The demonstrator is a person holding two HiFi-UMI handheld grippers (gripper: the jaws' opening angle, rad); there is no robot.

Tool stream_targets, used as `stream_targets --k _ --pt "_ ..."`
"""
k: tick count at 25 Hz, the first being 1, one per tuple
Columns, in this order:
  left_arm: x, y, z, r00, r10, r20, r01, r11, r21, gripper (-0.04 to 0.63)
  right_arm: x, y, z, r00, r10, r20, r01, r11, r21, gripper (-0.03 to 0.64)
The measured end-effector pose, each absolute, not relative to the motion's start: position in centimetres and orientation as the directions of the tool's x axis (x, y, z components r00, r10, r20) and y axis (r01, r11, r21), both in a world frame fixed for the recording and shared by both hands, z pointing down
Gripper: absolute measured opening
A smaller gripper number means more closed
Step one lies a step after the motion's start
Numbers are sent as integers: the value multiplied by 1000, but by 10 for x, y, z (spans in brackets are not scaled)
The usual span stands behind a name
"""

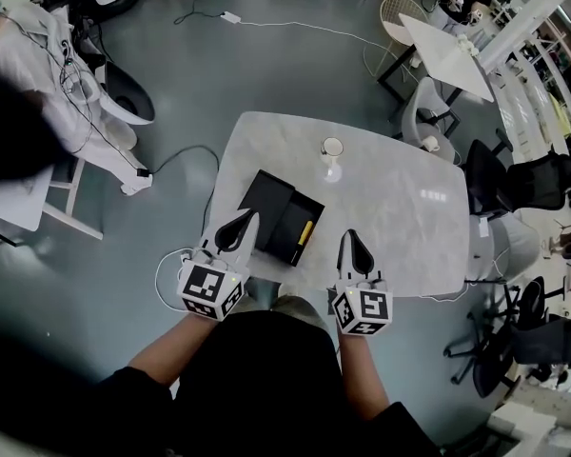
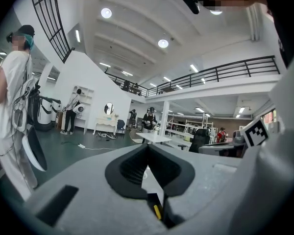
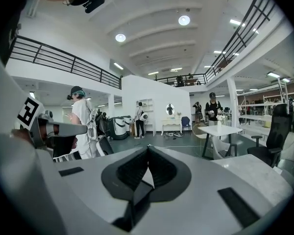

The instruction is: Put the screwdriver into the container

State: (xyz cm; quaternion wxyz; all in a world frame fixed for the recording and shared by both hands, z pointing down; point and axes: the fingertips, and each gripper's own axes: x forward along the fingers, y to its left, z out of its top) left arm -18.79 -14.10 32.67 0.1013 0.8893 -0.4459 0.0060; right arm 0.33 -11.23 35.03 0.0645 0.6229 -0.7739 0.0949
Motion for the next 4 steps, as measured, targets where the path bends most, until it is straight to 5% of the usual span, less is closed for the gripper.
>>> stream_targets --k 4 --pt "-201 -136 323 615 -782 99 -786 -599 153 17 -15 -103 348 -216 -954 208 -976 207 -66 12"
